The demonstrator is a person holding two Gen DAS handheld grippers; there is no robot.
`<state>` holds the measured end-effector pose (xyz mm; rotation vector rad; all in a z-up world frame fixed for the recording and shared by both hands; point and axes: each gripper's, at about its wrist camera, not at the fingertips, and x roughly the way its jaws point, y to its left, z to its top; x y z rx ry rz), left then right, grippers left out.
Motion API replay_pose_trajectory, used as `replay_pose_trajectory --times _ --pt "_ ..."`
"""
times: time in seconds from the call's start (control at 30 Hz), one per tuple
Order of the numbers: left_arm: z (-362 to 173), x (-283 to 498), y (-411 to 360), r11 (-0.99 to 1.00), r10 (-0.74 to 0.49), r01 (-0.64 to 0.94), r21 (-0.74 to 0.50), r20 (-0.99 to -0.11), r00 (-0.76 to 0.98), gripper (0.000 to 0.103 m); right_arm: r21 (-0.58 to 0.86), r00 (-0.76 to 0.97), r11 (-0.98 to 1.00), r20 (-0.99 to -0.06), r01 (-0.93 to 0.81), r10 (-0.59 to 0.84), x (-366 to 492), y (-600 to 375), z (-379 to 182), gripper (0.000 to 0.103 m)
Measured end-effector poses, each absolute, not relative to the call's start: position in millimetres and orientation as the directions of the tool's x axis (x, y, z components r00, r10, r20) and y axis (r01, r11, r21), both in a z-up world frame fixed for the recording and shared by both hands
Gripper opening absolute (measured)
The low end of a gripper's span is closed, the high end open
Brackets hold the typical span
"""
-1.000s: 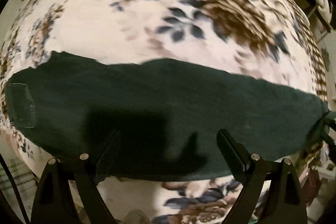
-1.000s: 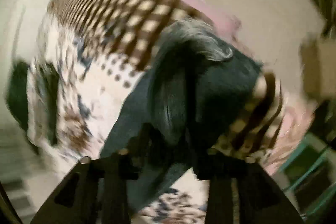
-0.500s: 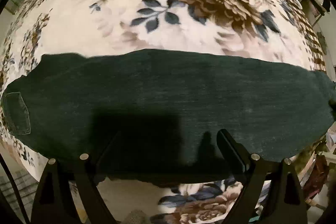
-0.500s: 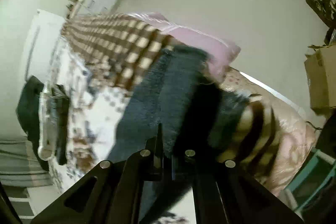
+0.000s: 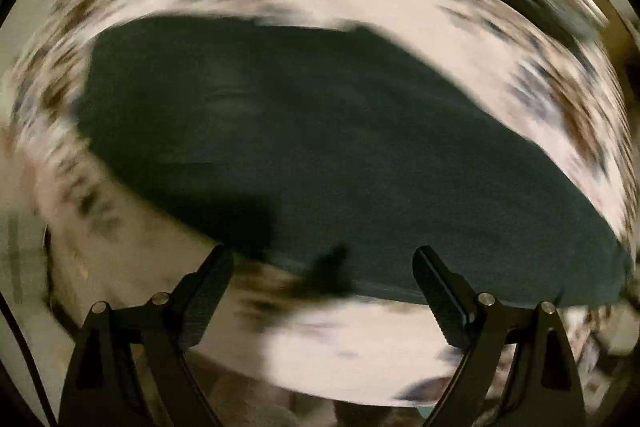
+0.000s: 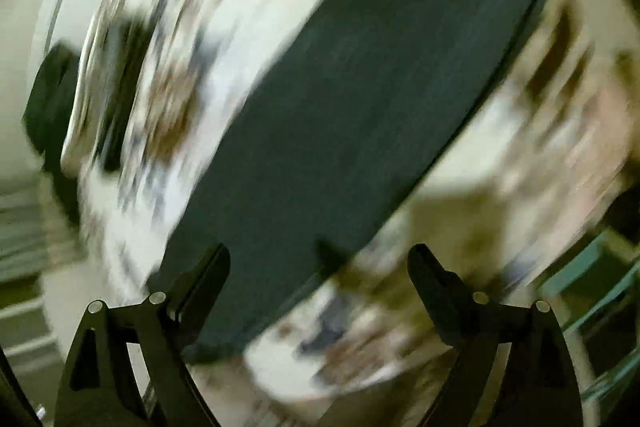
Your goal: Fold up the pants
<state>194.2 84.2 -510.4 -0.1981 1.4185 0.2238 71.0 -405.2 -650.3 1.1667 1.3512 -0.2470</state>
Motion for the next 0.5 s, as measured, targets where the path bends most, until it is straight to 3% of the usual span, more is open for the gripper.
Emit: replay_pose_trajectory --times 0.07,0.2,0.43,0.5 --pt "-515 193 139 0.933 0.064 -0.361 0.014 -0.99 0.126 0.092 0.525 0.261 0.448 -0.809 0.723 0.527 80 -350 -668 0.085" --pt "-538 193 247 0.843 0.03 -0.537 -0.039 -0.992 0.12 0.091 0.541 0.3 0.365 -0.786 0.758 0.541 85 -295 -698 0.06" --pt "-585 222 335 0.759 -0.098 -0.622 -0.193 -0.978 0.184 0.09 0.555 0.385 0.268 -0.782 0.787 0.489 95 -250 -732 0.057" --pt "-595 226 343 0.747 -0.124 -0.628 -0.221 -0.973 0.195 0.087 0.536 0.386 0.282 -0.808 0.796 0.446 103 -243 -733 0.034"
